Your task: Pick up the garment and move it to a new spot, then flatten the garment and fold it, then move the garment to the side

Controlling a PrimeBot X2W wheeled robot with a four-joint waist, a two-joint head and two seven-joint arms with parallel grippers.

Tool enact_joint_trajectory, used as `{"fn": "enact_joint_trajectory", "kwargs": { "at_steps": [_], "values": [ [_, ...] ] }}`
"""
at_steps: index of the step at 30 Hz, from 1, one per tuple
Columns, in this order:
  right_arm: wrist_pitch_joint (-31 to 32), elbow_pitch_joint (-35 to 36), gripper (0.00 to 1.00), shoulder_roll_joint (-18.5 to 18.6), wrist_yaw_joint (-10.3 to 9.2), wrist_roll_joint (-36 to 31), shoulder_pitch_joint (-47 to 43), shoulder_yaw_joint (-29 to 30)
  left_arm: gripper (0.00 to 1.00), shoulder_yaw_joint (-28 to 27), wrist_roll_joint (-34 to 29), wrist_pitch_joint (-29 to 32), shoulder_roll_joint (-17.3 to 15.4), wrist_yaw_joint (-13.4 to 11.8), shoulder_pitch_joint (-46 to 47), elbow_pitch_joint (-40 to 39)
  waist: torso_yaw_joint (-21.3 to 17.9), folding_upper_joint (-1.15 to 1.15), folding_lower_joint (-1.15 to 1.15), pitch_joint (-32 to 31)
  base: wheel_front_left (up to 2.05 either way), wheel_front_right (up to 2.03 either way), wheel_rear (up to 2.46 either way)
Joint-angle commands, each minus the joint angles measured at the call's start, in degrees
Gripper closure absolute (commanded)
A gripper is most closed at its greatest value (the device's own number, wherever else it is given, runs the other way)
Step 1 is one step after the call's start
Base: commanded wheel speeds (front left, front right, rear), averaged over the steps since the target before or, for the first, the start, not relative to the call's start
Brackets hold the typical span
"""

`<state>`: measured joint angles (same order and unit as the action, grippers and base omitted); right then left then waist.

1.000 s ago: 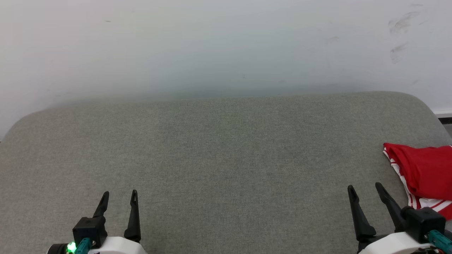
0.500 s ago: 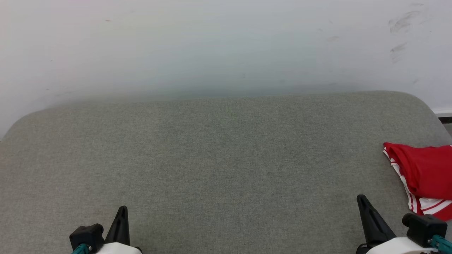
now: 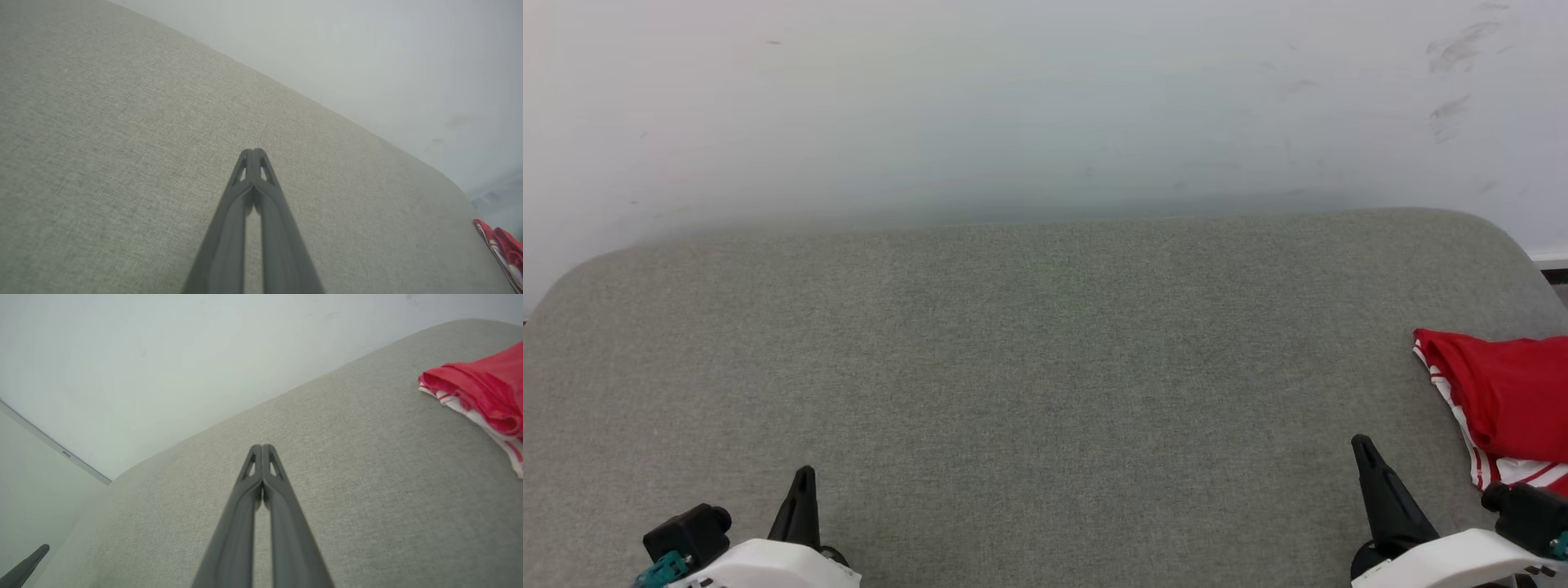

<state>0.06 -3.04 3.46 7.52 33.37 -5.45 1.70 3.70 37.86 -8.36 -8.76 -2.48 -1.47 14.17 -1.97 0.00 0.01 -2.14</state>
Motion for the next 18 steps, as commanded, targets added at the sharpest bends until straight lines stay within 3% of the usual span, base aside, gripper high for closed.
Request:
{"fn": "enact_joint_trajectory", "kwargs": {
  "at_steps": [1,18],
  "values": [
    [0.19,0.29,1.00,0.52,-0.01,2.26,1.86,0.20,1.00,-0.60,1.90,0.43,-0.21,0.68,1.88,-0.89,0.03,0.00,0.00,0.03,0.00,0.00,0.00],
    [1.13,-2.23,1.00,0.77,-0.02,15.86,4.25,0.65,1.00,-2.86,14.03,3.77,1.20,2.83,3.35,-0.78,0.34,0.00,0.00,0.40,0.00,0.00,0.00]
  ]
}}
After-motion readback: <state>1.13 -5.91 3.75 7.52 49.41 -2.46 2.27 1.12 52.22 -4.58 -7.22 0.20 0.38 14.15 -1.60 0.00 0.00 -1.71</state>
